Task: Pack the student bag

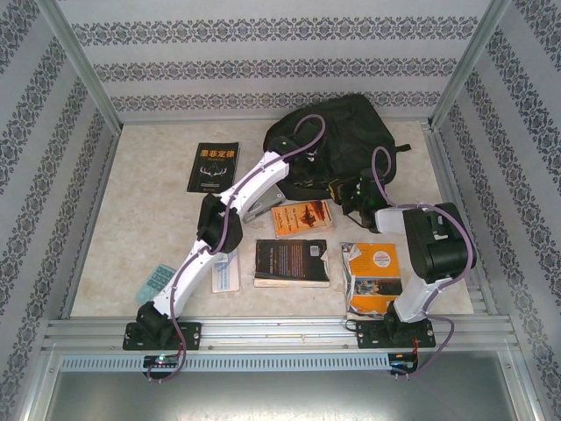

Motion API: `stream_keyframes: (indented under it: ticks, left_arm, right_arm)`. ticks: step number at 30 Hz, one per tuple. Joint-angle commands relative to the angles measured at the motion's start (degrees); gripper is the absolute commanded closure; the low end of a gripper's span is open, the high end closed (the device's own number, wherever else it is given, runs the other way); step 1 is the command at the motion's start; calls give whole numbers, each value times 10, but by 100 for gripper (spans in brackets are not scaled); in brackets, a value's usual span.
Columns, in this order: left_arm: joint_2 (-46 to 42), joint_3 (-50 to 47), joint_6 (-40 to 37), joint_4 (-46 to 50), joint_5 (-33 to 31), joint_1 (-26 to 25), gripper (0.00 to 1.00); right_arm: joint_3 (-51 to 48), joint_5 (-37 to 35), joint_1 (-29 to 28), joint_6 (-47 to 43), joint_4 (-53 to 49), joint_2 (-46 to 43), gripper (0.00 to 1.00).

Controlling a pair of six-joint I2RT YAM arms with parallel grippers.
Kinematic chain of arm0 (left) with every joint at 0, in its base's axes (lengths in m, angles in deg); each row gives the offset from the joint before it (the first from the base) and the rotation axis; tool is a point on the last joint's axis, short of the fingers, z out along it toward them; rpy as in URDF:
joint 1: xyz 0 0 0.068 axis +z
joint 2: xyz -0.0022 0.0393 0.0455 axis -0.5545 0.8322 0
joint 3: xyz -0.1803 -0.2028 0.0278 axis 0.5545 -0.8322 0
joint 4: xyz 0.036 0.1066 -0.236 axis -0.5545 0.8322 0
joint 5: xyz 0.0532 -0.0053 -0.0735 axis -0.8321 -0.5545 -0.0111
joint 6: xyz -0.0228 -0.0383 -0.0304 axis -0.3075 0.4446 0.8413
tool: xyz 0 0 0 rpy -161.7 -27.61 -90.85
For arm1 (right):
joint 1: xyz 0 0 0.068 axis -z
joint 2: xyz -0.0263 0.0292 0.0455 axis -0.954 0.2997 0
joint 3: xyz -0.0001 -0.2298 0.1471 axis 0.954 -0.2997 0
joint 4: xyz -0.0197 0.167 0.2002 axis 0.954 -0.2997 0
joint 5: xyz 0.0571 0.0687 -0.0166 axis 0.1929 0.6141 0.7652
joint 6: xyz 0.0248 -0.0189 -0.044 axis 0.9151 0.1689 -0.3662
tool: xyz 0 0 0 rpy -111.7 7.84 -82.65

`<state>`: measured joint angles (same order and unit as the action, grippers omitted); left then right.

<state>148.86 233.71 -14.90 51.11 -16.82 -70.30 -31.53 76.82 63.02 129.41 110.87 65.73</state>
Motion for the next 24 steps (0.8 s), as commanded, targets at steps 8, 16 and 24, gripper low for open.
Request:
stream_keyframes:
  ticks: [8, 16, 24]
  left_arm:
    - [-16, 11, -23, 22, -29, -6, 100]
    - [-63, 12, -49, 46, -64, 31, 100]
    - [-85, 12, -75, 61, -82, 49, 100]
  right_arm:
    - [-1, -7, 6, -49, -4, -24, 100]
    - [33, -6, 38, -131, -127, -36, 100]
    - [81, 4, 72, -194, -225, -25, 100]
